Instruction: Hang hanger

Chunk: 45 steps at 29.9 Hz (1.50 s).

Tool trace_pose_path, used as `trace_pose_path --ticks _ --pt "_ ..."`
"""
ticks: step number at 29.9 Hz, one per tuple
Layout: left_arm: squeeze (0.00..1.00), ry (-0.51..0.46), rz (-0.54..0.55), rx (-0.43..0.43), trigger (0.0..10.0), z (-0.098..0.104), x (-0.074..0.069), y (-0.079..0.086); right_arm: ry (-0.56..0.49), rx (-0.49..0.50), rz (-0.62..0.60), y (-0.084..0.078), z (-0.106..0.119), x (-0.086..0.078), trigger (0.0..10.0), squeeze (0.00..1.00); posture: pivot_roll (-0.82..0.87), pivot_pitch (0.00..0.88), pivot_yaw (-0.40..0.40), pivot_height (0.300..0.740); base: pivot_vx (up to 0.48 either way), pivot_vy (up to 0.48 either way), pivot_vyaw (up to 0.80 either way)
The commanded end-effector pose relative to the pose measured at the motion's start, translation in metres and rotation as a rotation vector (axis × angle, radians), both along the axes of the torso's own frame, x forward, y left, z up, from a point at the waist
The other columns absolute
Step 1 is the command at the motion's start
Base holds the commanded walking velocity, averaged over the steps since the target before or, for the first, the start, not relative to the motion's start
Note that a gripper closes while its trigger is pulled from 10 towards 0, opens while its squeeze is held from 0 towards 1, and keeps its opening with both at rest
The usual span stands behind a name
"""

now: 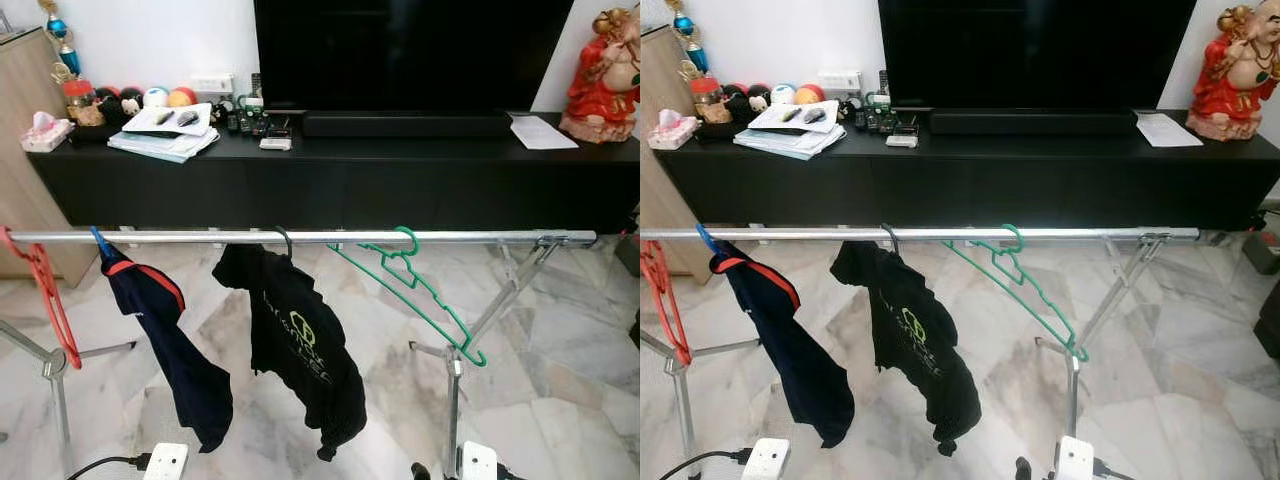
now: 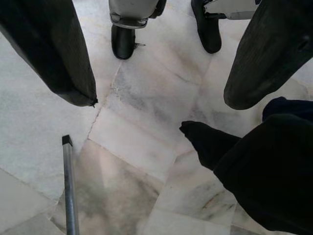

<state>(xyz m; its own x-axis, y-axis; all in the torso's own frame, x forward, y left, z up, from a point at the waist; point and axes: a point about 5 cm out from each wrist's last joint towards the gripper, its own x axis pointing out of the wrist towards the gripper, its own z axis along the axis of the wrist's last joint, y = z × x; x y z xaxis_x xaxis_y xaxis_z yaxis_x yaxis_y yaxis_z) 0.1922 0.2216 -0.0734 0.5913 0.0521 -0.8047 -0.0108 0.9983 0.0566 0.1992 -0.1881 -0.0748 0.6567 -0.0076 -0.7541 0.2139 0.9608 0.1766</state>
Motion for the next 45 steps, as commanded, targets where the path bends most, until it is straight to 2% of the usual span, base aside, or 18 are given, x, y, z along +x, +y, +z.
trace_pose_path --ticks 1,6,9,14,20,45 --pt "0.00 0.041 0.009 0.017 10.0 -0.003 -0.009 0.009 0.021 -0.003 -0.010 0.002 -0.004 -0.007 10.0 0.00 -0.06 0.033 0.047 0.740 0.000 0.000 0.00" --pt "0.00 0.066 -0.006 0.040 10.0 -0.002 -0.019 0.027 0.025 -0.013 -0.031 0.000 -0.005 -0.010 10.0 0.00 -0.07 0.044 0.050 0.740 0.000 0.161 0.64" --pt "0.00 0.061 0.008 0.041 10.0 -0.001 -0.020 0.031 0.036 -0.003 -0.043 0.000 -0.006 -0.012 10.0 0.00 -0.05 0.048 0.043 0.740 0.000 0.282 0.27" --pt "0.00 0.056 0.008 0.029 10.0 -0.004 -0.018 0.020 0.044 -0.005 -0.028 -0.001 -0.007 -0.013 10.0 0.00 -0.05 0.048 0.035 0.740 0.000 0.290 0.00" --pt "0.00 0.081 -0.005 0.024 10.0 -0.008 -0.022 0.014 0.032 -0.001 -0.035 -0.002 -0.007 -0.014 10.0 0.00 -0.06 0.033 0.032 0.740 0.000 0.288 0.00" --pt "0.00 0.076 0.001 0.018 10.0 -0.007 -0.021 0.014 0.032 0.007 -0.022 -0.002 -0.006 -0.012 10.0 0.00 -0.06 0.052 0.033 0.740 0.000 0.287 0.00"
